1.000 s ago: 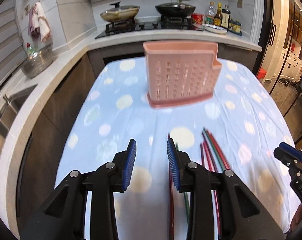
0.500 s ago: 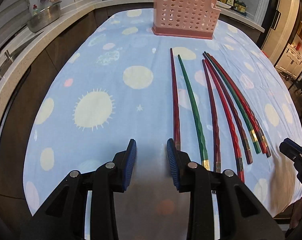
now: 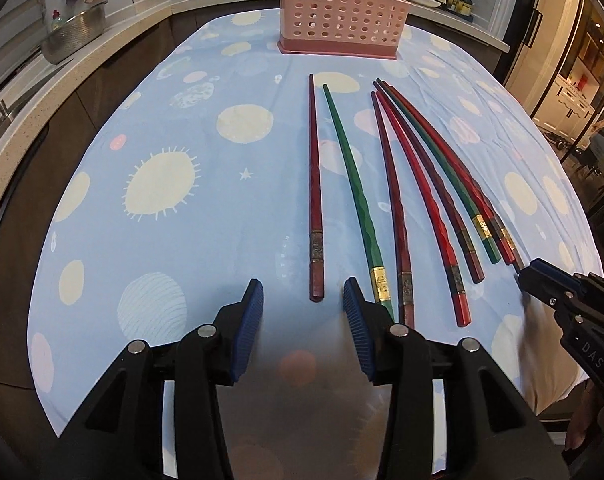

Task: Organize utensils
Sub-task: 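Grasp a red chopstick with the left tool while the right tool grasps a brown chopstick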

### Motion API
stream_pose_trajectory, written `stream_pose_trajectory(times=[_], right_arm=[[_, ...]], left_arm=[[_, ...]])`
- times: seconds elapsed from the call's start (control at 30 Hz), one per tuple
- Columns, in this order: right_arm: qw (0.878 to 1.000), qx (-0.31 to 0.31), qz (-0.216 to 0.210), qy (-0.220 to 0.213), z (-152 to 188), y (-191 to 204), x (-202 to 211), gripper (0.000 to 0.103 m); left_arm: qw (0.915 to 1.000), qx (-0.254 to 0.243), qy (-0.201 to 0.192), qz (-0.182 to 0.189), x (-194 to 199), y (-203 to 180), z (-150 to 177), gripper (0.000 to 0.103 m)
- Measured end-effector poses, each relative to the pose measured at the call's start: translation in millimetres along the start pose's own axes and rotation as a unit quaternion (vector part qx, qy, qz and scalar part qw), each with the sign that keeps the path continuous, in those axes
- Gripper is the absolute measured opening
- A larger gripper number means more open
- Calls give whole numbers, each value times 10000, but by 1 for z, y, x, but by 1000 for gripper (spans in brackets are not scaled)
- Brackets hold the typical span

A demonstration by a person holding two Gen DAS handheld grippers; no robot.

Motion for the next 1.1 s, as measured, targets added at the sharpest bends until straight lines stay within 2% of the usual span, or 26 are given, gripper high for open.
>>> stream_pose_trajectory(times=[0.37, 0.53, 0.7, 0.77, 1.1], right_arm=[[10000, 25, 17, -45, -4, -2, -6, 16], [9999, 89, 17, -74, -4, -4, -7, 13], [9999, 102, 34, -86, -3, -5, -7, 10], [9999, 90, 30, -87, -2, -4, -7, 7], [9998, 20, -76, -161, 1, -7, 8, 7]], left_arm=[[10000, -48, -22, 22, -3, -2, -3, 38], [9999, -81, -54, 62, -3, -2, -2, 24], [9996, -130, -13, 253, -3, -4, -2, 8], [9993, -157, -2, 325, -3, -5, -2, 7], [9982, -113, 3, 581, 8, -3, 1, 7]])
Point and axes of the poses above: each gripper's, at about its wrist camera, not at the fingertips, and x roughly against the way its jaws point, y to its left, z to its underside, the point moved 1 cm from there along -x, roughly the way its jaws point, and after that the axes turned 8 degrees about y, right-handed, at the moved point
